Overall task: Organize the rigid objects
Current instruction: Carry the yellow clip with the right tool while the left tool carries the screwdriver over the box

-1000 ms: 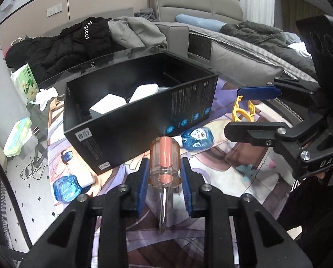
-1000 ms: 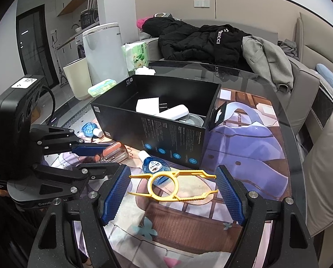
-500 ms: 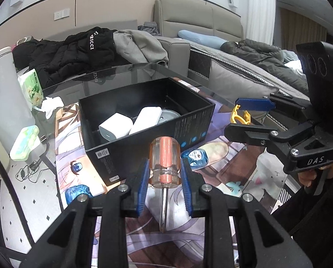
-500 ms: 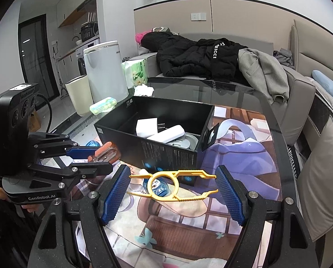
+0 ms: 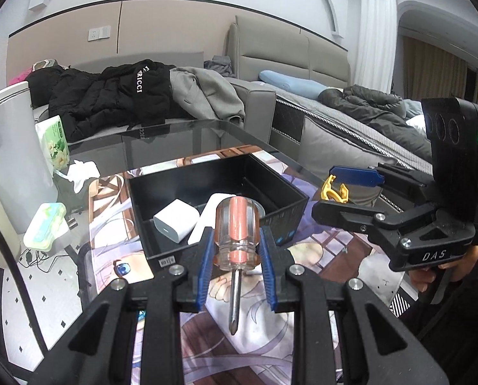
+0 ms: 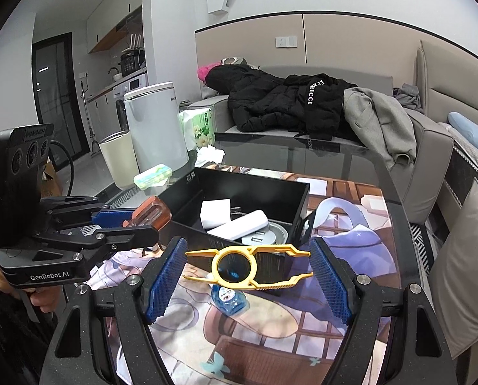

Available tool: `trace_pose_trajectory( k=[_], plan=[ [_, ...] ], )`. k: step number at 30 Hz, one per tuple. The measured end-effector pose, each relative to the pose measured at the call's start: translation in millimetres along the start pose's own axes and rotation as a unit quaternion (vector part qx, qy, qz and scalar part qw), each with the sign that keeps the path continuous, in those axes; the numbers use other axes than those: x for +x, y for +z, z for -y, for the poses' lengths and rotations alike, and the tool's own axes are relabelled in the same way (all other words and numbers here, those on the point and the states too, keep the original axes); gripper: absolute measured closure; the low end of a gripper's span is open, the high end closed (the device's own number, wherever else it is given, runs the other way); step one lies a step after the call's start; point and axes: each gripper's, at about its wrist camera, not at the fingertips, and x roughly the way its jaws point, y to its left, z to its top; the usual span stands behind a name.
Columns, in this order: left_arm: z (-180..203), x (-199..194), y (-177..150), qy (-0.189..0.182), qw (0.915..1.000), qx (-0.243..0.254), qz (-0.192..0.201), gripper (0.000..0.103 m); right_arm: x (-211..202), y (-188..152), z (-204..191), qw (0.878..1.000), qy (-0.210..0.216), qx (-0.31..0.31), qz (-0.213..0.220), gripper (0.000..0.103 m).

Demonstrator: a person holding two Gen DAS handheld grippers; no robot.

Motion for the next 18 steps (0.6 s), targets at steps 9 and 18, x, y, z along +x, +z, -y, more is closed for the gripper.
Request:
trace_pose_trajectory(
  k=[9,18],
  plan=[
    [-9,2,12,0.008,0.9997,-0.009,0.021,0.078,8,16,0,1.000,0.005,0.005,0.022,0.024],
    [-16,10,28,0.020,0.9990,-0.009,0.038,0.078,22,29,4,0.999,0.004,0.016,0.033,0.024]
  ],
)
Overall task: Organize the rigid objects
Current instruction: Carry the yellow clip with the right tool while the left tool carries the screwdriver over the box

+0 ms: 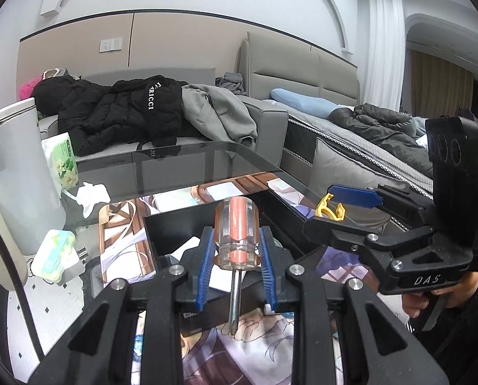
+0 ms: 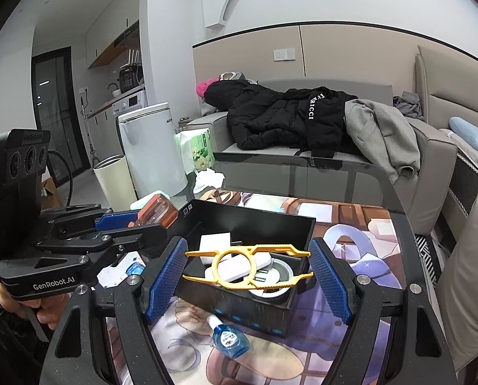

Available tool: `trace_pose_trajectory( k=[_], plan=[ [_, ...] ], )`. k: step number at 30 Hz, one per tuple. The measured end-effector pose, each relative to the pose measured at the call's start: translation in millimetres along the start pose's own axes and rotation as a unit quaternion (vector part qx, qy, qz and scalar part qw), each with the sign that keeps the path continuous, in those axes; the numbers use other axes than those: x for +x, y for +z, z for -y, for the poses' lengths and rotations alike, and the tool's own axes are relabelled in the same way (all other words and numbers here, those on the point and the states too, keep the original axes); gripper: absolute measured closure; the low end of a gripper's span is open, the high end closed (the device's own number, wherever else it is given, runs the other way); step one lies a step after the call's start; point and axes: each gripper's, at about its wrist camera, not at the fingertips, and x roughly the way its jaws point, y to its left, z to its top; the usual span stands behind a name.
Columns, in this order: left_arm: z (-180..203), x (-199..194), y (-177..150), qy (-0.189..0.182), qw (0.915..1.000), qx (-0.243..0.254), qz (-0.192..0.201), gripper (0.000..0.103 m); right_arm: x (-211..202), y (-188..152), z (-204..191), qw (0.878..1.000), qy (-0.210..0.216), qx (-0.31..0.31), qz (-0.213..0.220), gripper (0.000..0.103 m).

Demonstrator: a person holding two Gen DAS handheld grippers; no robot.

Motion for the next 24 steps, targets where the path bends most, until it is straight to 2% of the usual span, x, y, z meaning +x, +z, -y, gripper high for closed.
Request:
trace_pose_trajectory(
  k=[24],
  plan=[
    [-17,24,6,0.010,0.9999,-0.004,-0.001,0.078,43,6,-4,1.000,0.003,-0.019,-0.013,0.024]
  ],
)
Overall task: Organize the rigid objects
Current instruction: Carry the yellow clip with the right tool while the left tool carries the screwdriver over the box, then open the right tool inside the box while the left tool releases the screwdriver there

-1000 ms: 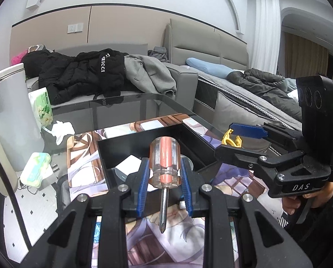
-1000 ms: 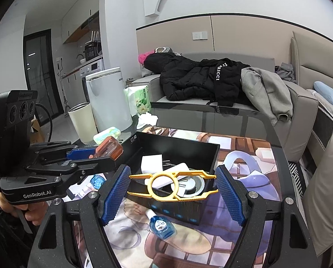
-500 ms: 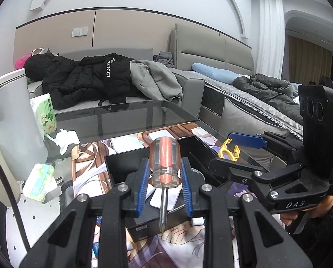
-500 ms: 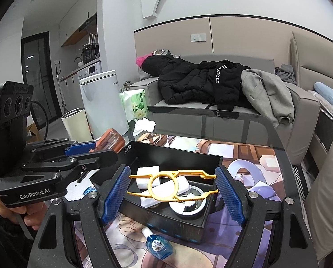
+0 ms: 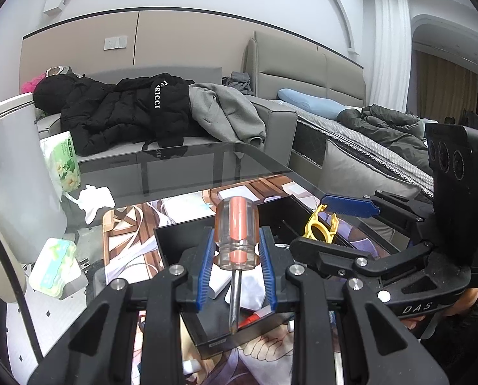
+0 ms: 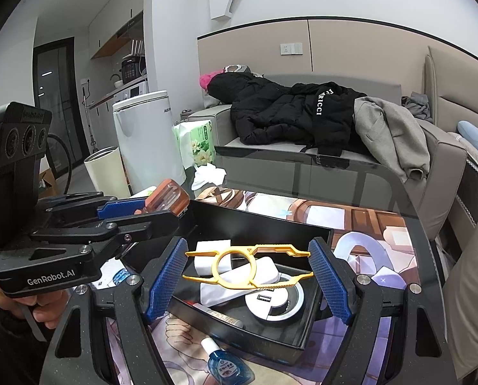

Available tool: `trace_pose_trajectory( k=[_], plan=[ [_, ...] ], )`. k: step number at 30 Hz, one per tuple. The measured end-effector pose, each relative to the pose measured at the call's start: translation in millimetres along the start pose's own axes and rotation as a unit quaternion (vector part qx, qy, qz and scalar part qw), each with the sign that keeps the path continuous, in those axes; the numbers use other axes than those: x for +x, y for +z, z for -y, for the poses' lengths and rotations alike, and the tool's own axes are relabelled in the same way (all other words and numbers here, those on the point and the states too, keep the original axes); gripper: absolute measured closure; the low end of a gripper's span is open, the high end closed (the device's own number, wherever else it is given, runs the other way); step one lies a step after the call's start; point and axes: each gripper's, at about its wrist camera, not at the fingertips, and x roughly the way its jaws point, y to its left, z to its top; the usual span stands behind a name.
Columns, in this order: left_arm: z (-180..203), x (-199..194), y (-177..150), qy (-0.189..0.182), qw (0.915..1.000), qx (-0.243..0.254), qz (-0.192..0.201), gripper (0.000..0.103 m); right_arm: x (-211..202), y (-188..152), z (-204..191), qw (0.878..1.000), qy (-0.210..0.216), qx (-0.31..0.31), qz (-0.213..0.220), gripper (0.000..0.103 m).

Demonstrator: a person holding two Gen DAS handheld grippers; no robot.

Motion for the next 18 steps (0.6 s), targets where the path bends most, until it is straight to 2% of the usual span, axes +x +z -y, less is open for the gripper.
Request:
trace_pose_trajectory(
  k=[18],
  plan=[
    [-8,21,-4,0.009,0.9999,-0.010,0.010,0.078,30,7,9,1.000,-0.005,0.010,-0.005,0.024]
  ],
)
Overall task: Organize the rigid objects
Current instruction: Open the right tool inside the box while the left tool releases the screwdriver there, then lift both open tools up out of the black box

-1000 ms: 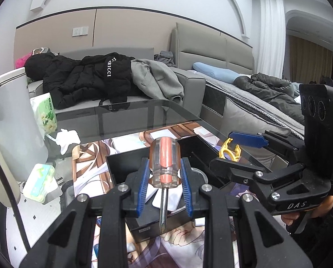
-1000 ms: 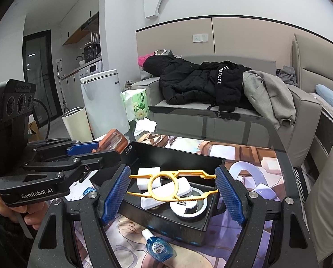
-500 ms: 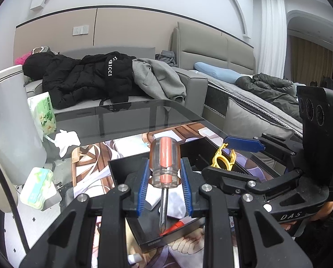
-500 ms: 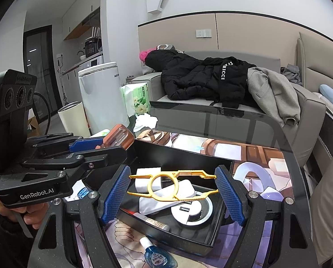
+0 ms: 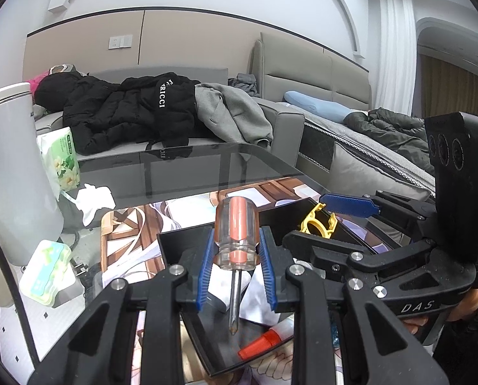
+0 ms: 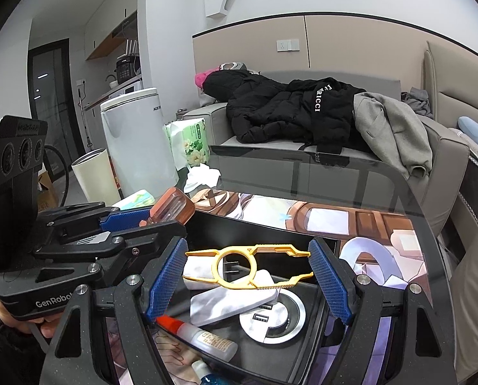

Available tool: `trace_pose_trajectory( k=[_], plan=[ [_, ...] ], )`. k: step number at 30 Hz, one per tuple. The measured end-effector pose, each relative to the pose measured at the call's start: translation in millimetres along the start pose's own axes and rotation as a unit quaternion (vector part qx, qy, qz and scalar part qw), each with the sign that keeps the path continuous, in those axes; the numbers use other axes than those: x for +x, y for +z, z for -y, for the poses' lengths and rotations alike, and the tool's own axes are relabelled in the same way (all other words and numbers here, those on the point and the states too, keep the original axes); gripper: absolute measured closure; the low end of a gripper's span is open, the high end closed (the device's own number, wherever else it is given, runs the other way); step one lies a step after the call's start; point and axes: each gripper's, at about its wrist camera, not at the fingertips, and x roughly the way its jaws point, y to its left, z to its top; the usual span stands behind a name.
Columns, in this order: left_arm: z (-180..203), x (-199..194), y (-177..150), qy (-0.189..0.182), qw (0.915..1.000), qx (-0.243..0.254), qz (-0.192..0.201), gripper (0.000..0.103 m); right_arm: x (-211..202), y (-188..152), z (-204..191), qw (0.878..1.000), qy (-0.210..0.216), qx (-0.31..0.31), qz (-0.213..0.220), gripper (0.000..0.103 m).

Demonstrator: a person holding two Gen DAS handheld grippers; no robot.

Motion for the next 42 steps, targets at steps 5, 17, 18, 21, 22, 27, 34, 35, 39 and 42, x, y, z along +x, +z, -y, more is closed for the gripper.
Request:
trace_pose_trajectory(
  k=[5,17,18,21,22,27,34,35,39,42],
  plan=[
    [-2,4,-2,0.005,1.0000,-0.004,0.000,0.078,6,2,3,1.000,0.000,0.004,-0.002,0.024],
    [-5,11,-6,0.011,0.9998,-0.008,-0.012,0.078,15,4,7,1.000,0.005,0.010,-0.009,0.024],
    [-5,11,-7,0.011,0.9998,-0.007,-0.014,0.078,15,4,6,1.000,0.004,0.011,-0.010,0.024],
    [-2,9,-9,0.013,0.9998,-0.001,-0.018,0.077,16,4,7,1.000,0.006,0.013,-0.014,0.023],
    [-2,8,-9,0.011,0.9998,0.000,-0.018,0.077,16,3,6,1.000,0.007,0.011,-0.014,0.023],
    [-2,1,-9,0.019,0.9996,-0.001,-0.022,0.053,10,1,7,1.000,0.002,0.012,-0.012,0.013],
    [-5,-19,-11,0.033,0.9992,-0.008,-0.022,0.019,-7,-6,11,1.000,-0.011,0.023,-0.017,0.001],
    [-6,-23,-12,0.032,0.9993,-0.012,-0.017,0.009,-9,-7,11,0.999,-0.012,0.024,-0.018,0.001],
    [-10,-38,-12,0.029,0.9993,-0.023,-0.002,0.000,-19,-13,9,0.999,-0.014,0.025,-0.025,0.001],
    [-12,-43,-15,0.040,0.9989,-0.025,-0.007,0.000,-24,-16,8,0.999,-0.013,0.025,-0.028,0.001]
  ],
)
